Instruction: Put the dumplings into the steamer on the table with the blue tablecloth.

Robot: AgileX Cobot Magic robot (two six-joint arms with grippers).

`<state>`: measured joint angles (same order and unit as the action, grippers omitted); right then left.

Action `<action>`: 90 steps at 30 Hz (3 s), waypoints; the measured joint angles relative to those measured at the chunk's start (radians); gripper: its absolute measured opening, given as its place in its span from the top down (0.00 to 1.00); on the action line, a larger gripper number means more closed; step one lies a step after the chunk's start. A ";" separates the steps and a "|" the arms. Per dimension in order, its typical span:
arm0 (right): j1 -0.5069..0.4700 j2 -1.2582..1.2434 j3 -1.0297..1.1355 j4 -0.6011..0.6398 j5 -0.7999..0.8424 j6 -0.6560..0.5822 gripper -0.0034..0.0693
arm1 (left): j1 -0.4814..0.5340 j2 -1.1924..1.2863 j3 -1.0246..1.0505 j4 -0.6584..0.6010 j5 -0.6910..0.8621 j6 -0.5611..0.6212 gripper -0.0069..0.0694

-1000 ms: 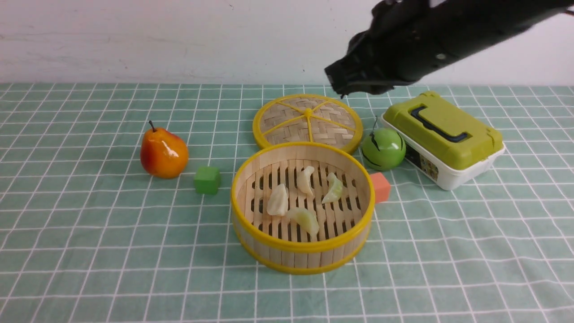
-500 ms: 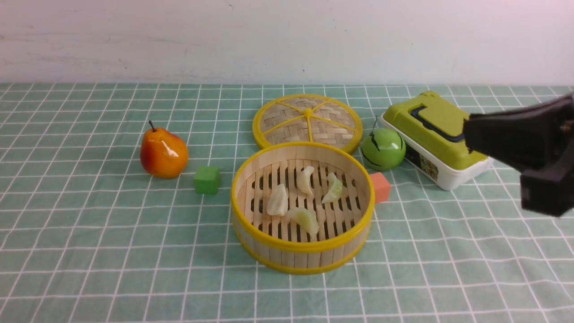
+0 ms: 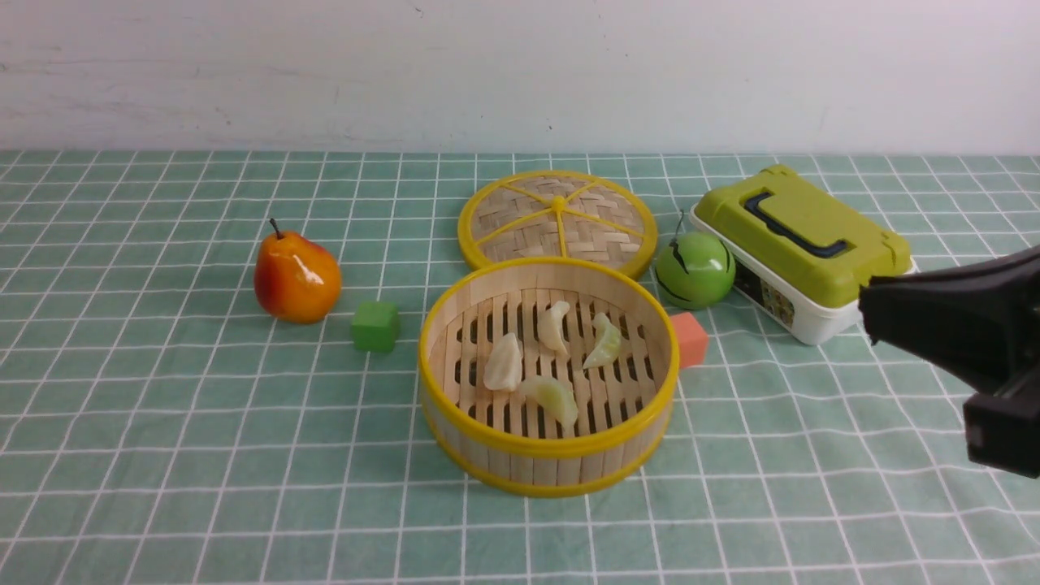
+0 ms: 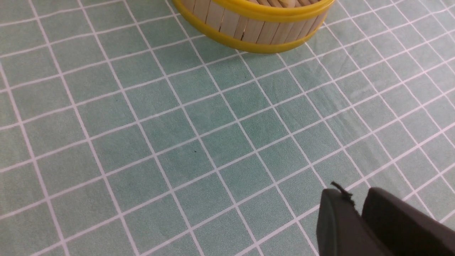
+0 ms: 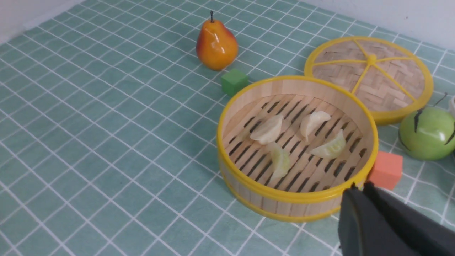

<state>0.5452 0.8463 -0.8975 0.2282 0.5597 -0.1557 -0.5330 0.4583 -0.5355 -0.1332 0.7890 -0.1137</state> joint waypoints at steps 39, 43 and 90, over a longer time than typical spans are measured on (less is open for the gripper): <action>-0.587 -0.857 0.924 -0.244 -0.280 0.278 0.98 | 0.000 0.000 0.000 0.000 0.000 0.000 0.73; -0.587 -0.857 0.923 -0.244 -0.220 0.280 0.98 | 0.000 0.000 0.000 0.000 0.000 0.000 0.72; -0.587 -0.857 0.916 -0.244 -0.184 0.281 0.94 | 0.000 -0.021 0.030 0.015 -0.098 0.000 0.71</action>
<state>-0.0418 -0.0106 0.0185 -0.0162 0.3759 0.1249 -0.5330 0.4372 -0.5053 -0.1179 0.6913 -0.1137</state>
